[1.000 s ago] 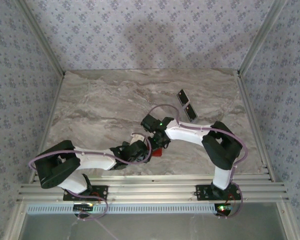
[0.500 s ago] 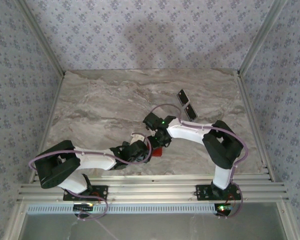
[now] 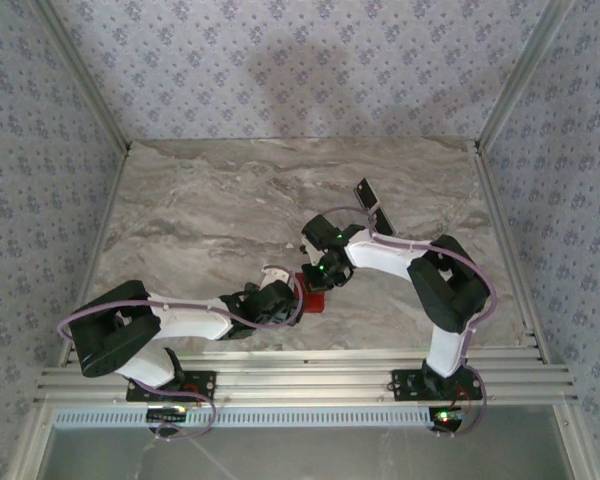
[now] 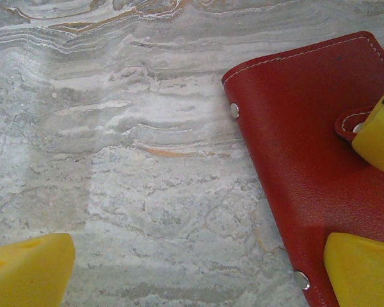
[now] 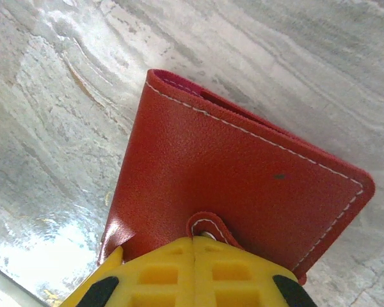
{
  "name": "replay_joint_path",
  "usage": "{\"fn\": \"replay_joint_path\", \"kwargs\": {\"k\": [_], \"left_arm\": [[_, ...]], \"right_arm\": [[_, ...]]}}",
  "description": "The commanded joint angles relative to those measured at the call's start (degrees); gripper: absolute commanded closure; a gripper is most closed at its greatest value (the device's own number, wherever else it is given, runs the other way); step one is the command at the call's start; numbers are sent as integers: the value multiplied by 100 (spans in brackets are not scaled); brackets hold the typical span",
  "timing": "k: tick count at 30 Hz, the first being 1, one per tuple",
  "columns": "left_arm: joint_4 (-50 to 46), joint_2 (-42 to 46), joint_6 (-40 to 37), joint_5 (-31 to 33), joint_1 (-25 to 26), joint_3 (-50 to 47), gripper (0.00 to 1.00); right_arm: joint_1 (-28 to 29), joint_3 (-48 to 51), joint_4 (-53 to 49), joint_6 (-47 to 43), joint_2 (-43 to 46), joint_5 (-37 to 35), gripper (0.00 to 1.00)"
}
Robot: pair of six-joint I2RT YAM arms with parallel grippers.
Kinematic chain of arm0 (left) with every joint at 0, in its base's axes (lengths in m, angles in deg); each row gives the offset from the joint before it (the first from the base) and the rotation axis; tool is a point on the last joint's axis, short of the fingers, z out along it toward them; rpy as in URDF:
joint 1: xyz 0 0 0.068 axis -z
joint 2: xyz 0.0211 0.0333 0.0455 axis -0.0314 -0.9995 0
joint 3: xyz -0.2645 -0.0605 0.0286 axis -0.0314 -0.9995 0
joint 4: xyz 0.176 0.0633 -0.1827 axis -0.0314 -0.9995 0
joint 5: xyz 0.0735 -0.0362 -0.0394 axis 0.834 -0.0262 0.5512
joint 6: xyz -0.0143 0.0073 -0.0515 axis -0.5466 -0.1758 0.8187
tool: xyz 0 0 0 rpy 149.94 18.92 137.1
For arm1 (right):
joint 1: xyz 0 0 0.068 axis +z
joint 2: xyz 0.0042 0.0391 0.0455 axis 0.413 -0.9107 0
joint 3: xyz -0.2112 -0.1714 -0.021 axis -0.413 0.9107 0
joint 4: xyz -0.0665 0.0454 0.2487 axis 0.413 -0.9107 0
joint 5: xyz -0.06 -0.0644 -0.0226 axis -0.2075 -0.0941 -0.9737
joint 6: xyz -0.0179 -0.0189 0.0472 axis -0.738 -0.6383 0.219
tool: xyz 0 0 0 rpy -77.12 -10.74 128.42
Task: Put the credit cards into the card holder
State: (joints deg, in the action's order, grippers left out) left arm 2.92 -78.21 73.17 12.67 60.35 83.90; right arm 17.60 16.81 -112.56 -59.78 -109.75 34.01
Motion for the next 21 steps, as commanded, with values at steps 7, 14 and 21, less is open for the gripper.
{"fn": "replay_joint_path", "kwargs": {"k": [7, 14, 21], "left_arm": [[-274, 125, -159, -78, 39, -45, 0], [-310, 319, -150, -61, 41, -86, 0], [-292, 378, -98, -42, 43, -121, 0]], "right_arm": [[-261, 370, -154, 76, -706, -653, 100], [-258, 195, -140, 151, -263, -400, 87], [-271, -45, -162, 195, -52, -184, 79]]}}
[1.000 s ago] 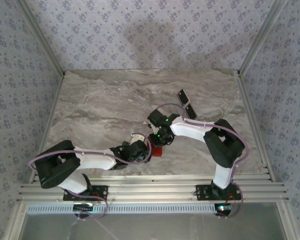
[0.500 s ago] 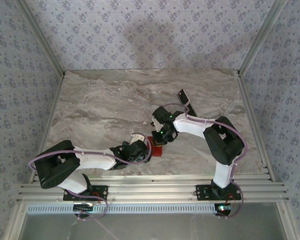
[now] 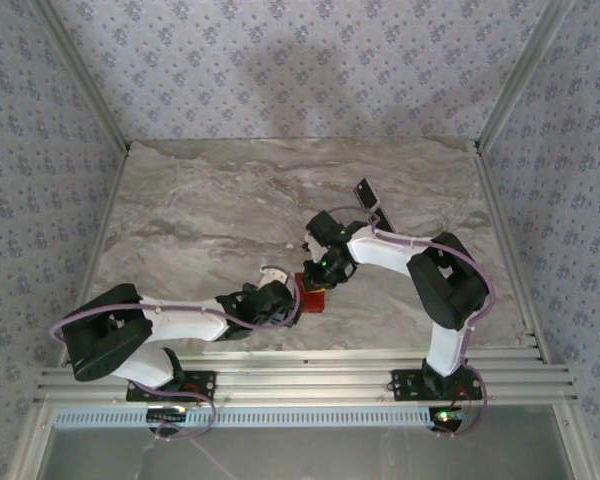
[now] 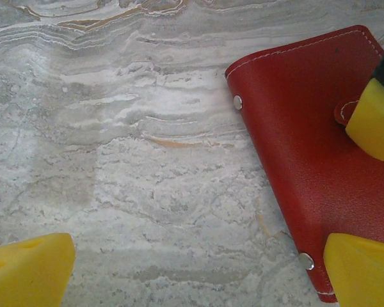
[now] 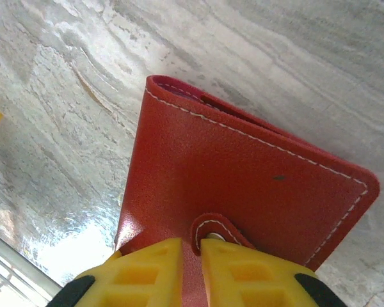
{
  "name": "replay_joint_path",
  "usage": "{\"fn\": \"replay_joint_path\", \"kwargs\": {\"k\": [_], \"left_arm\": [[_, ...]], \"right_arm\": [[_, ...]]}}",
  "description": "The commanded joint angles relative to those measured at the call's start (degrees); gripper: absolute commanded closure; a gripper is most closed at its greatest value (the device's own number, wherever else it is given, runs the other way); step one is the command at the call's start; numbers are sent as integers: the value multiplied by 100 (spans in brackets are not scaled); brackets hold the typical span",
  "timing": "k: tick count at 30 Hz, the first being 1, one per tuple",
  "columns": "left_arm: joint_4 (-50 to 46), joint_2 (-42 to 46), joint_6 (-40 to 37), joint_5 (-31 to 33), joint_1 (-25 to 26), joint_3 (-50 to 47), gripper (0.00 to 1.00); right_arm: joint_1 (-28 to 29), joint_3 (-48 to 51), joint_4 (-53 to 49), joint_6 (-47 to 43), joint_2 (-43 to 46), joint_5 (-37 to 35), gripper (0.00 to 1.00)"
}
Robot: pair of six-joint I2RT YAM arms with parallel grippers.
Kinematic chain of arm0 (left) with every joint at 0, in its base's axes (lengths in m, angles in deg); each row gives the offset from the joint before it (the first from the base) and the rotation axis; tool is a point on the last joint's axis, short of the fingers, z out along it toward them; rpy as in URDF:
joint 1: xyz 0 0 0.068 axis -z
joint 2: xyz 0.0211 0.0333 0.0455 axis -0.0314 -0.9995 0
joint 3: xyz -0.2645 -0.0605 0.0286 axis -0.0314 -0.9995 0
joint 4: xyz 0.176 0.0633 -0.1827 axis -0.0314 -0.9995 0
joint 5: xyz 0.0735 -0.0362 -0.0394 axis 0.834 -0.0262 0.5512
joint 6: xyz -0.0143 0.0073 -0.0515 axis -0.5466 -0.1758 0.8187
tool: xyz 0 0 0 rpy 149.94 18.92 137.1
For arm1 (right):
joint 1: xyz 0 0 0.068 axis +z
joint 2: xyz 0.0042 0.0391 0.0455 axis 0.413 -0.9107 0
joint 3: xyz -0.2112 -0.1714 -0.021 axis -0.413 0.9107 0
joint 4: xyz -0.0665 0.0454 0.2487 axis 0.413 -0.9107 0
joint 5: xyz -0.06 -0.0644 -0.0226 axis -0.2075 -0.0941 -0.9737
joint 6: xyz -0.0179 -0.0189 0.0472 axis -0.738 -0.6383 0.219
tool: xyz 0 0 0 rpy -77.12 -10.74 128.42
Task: Put the credit cards into the card holder
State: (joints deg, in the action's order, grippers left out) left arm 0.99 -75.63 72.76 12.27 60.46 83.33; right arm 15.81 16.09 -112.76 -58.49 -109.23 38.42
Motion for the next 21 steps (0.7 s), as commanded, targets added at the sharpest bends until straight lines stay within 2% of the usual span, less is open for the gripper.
{"fn": "replay_joint_path", "kwargs": {"k": [1, 11, 17, 21], "left_arm": [[-100, 123, -49, 0, 32, -64, 0], [-76, 155, -39, 16, 32, -82, 0], [-47, 151, -38, 27, 32, -98, 0], [-39, 164, -39, 38, 30, -99, 0]], "right_arm": [[-87, 3, -134, 84, -53, -582, 78], [-186, -117, -23, 240, 542, -268, 76], [-211, -143, -106, 233, 601, -417, 76], [-92, -134, -230, 186, 527, -758, 76]]}}
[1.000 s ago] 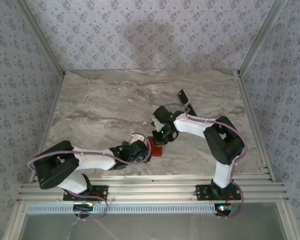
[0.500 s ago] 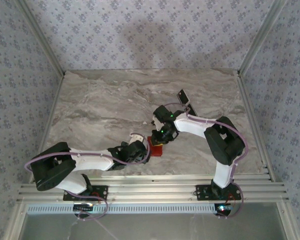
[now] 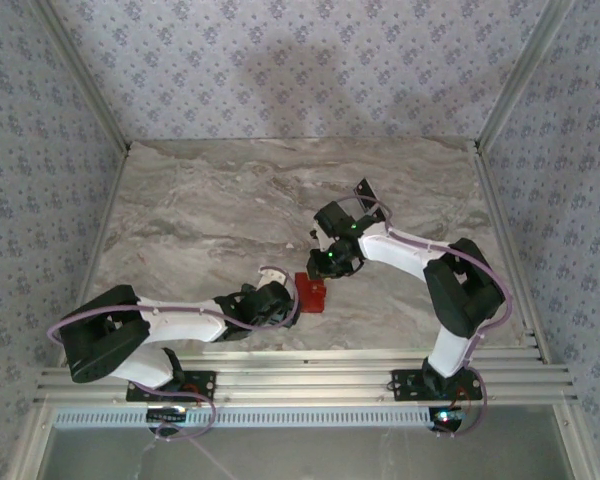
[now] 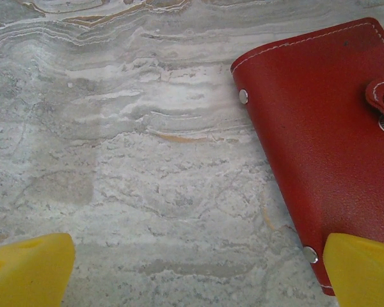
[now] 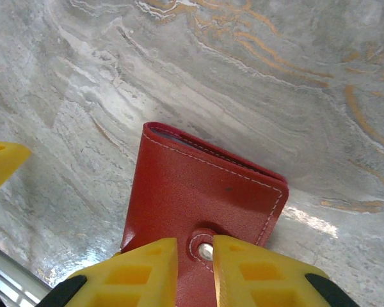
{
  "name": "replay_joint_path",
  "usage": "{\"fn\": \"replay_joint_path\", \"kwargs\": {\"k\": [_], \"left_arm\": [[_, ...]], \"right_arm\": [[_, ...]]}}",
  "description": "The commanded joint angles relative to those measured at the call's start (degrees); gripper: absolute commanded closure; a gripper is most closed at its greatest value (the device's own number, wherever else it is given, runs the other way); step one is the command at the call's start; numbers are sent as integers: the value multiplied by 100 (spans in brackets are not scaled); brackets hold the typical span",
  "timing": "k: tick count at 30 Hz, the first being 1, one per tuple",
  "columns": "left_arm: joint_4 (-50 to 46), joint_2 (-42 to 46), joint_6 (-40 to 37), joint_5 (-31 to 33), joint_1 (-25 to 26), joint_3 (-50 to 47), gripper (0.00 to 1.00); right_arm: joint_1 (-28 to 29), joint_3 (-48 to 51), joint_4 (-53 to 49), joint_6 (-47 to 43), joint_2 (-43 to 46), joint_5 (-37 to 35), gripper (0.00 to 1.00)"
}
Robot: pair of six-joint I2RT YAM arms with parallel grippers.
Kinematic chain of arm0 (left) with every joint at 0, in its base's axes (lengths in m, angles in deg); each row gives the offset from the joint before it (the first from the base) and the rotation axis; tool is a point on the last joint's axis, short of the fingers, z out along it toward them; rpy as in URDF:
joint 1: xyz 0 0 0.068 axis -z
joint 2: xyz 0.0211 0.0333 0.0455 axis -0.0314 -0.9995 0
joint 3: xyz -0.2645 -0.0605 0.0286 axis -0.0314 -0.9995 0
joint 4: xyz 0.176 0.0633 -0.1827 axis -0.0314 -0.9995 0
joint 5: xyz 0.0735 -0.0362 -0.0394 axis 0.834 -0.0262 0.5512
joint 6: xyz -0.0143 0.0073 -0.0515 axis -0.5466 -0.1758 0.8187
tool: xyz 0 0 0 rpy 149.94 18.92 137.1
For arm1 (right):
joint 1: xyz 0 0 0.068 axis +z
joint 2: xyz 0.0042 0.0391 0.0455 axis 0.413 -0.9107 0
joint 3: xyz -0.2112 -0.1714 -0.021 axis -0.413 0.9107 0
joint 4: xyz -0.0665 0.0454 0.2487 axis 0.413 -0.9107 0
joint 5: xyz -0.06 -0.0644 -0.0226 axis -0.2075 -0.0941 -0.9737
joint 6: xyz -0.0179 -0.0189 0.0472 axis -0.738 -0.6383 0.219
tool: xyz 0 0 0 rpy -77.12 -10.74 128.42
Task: Put the credit cards into the card holder
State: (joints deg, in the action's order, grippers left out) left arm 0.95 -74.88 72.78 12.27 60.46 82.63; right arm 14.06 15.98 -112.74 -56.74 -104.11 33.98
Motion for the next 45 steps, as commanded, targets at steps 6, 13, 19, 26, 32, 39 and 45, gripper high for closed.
{"fn": "replay_joint_path", "kwargs": {"k": [6, 13, 19, 26, 32, 39, 45], "left_arm": [[-35, 85, -41, 35, 31, -39, 0], [-43, 112, -49, 51, 32, -38, 0], [-53, 103, -58, 68, 32, -31, 0], [-43, 68, -49, 70, 32, -33, 0], [-37, 60, -41, 60, 31, -30, 0], [-42, 50, -42, 64, 32, -30, 0], [-48, 77, -41, 60, 32, -30, 0]], "right_arm": [[302, -243, -507, -135, -221, -831, 77], [406, -251, -520, -146, -347, -938, 93], [446, -201, -410, -117, -441, -898, 98], [549, -260, -361, -93, -452, -851, 99], [603, -255, -377, -93, -460, -906, 99], [729, -178, -363, -84, -601, -1100, 99], [904, 51, -380, -96, -597, -1512, 100]]}}
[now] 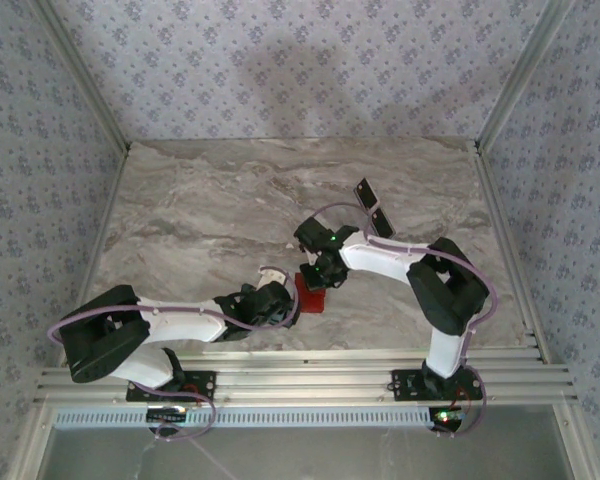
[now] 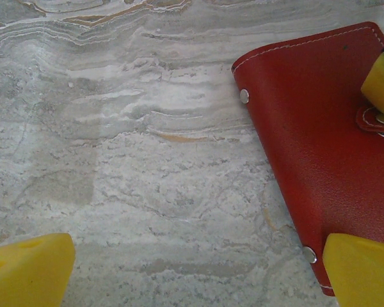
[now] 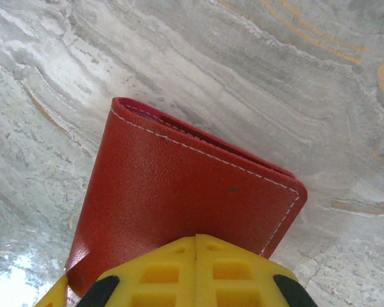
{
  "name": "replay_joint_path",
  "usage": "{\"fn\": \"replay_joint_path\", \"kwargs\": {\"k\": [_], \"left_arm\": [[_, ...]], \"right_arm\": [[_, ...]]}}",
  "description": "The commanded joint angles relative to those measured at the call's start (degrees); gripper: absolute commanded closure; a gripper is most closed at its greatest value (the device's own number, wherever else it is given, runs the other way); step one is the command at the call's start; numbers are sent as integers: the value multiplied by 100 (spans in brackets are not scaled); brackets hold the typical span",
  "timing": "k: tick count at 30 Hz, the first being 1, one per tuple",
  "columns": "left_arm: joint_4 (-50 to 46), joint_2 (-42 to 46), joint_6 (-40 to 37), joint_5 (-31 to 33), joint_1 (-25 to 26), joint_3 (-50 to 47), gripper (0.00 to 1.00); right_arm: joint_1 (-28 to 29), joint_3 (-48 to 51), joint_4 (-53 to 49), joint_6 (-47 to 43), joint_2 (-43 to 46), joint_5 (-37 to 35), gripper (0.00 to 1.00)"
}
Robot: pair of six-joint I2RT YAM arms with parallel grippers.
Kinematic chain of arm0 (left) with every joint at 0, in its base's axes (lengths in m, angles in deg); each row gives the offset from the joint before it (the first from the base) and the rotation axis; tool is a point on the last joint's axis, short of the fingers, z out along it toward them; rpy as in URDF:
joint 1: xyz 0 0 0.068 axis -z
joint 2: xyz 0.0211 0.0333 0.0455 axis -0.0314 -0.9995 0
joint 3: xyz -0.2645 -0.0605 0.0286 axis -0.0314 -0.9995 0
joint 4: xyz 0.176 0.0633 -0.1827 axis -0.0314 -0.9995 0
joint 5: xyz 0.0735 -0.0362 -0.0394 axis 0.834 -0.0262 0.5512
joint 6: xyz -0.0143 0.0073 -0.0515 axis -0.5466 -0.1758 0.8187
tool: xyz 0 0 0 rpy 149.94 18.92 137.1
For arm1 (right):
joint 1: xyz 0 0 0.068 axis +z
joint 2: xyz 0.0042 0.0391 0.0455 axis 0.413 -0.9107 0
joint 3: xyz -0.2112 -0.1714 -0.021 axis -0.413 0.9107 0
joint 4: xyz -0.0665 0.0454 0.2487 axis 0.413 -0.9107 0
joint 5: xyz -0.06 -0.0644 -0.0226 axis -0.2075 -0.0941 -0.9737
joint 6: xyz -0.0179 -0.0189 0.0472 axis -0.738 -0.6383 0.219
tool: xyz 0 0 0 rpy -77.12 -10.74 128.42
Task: Put the credit cards into the card holder
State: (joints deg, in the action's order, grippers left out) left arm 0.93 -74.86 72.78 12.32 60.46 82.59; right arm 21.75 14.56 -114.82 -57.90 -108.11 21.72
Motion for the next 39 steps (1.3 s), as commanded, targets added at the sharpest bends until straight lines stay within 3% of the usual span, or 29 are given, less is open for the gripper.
{"fn": "replay_joint_path", "kwargs": {"k": [1, 11, 21, 31, 39], "left_arm": [[-47, 79, -41, 62, 32, -26, 0], [-117, 117, -24, 102, 45, 10, 0], [-366, 615, 107, 319, 41, -51, 0], [-990, 1658, 736, 933, 44, -337, 0], [-1765, 2596, 1253, 1258, 41, -460, 0]], "right_arm": [[186, 235, -172, 25, -187, -387, 100], [968, 685, -94, 456, -259, -1720, 100], [1183, 1761, 940, 1155, -110, -2131, 100], [1553, 2960, 2267, 2132, -40, -2717, 100], [2100, 3280, 2549, 2945, -535, -3179, 100]]}}
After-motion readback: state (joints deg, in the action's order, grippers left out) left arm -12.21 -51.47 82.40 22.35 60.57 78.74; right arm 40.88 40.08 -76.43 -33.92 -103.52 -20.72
